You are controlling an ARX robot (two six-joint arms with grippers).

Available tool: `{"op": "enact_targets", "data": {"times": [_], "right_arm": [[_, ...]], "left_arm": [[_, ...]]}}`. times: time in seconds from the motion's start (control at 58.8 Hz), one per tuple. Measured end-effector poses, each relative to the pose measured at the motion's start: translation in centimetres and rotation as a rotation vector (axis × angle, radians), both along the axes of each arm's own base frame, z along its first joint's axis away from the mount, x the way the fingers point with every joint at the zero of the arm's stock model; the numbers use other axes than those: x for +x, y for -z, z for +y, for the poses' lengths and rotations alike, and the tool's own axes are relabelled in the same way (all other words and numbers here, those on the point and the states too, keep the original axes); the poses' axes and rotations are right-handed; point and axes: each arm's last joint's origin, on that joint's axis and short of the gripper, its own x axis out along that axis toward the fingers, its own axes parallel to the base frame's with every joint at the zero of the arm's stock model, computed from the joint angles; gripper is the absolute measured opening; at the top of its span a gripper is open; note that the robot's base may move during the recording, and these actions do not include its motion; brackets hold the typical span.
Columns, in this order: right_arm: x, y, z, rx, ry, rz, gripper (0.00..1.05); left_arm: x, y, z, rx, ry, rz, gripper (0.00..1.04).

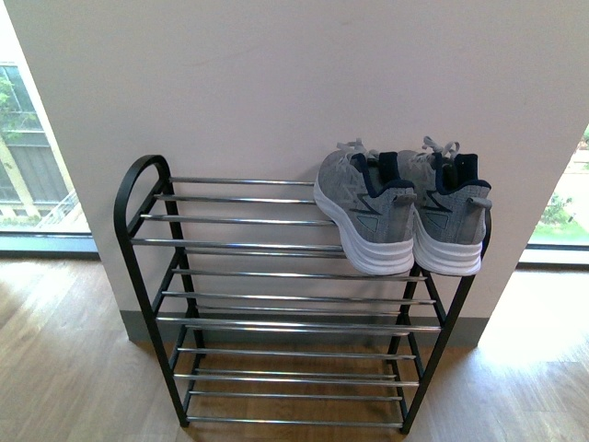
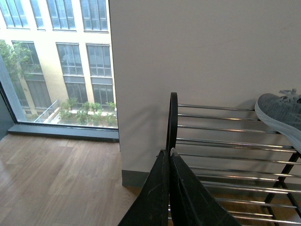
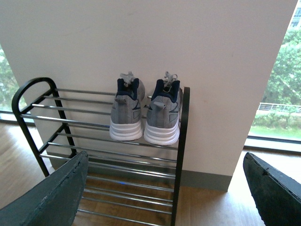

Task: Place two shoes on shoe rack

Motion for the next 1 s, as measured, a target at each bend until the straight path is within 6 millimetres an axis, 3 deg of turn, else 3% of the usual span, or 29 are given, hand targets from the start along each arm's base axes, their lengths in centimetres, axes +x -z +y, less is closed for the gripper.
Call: {"op": "enact_targets", "data": {"times": [0.68, 0.833, 1.003], "right_arm": [[0.0, 0.0, 0.0, 0.0, 0.0, 0.0, 0.95], [0.0, 0.0, 0.0, 0.0, -0.001, 0.0, 0.95], [0.0, 0.0, 0.0, 0.0, -0.001, 0.0, 0.95]], "left_arm": [[-1.4, 0.4, 0.0, 0.0, -0.001, 0.019, 0.01], [-1.4, 0.4, 0.0, 0.0, -0.001, 0.019, 0.24], [-1.4, 0.4, 0.0, 0.0, -0.001, 0.019, 0.56]]}}
